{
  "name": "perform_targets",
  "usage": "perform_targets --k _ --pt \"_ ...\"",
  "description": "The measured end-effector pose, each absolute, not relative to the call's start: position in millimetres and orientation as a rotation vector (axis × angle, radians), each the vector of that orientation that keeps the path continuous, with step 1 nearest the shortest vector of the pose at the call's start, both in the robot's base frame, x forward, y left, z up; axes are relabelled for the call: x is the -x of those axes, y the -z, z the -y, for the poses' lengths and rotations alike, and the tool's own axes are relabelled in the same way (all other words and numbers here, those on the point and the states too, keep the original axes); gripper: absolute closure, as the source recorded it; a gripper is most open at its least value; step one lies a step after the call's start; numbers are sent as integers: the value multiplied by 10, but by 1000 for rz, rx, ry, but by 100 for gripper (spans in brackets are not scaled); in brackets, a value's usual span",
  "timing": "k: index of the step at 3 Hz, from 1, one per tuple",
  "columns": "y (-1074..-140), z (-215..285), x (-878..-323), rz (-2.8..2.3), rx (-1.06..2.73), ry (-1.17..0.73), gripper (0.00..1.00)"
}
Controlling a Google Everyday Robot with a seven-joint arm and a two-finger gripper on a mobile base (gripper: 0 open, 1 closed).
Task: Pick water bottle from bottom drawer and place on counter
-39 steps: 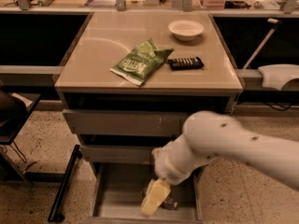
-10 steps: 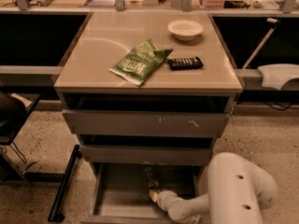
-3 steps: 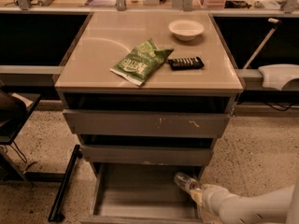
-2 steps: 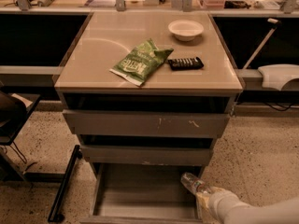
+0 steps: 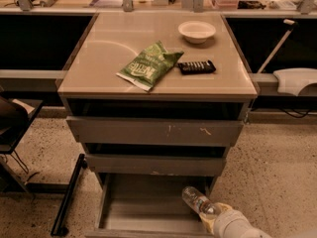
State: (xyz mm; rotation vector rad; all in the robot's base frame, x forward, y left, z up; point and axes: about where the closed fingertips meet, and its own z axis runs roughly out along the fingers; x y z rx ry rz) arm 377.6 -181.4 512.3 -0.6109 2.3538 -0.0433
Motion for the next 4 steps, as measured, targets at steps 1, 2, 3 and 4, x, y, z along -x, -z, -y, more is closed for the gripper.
perform_targets --k 1,2,3,4 --pt "-5129 1714 -3985 -2364 611 67 100" --pt "-5207 1485 -3881 -2381 784 94 100" --pt "-5331 1778 -3283 -2362 1038 219 100" --pt "-5605 2017 -2808 -2397 995 285 100"
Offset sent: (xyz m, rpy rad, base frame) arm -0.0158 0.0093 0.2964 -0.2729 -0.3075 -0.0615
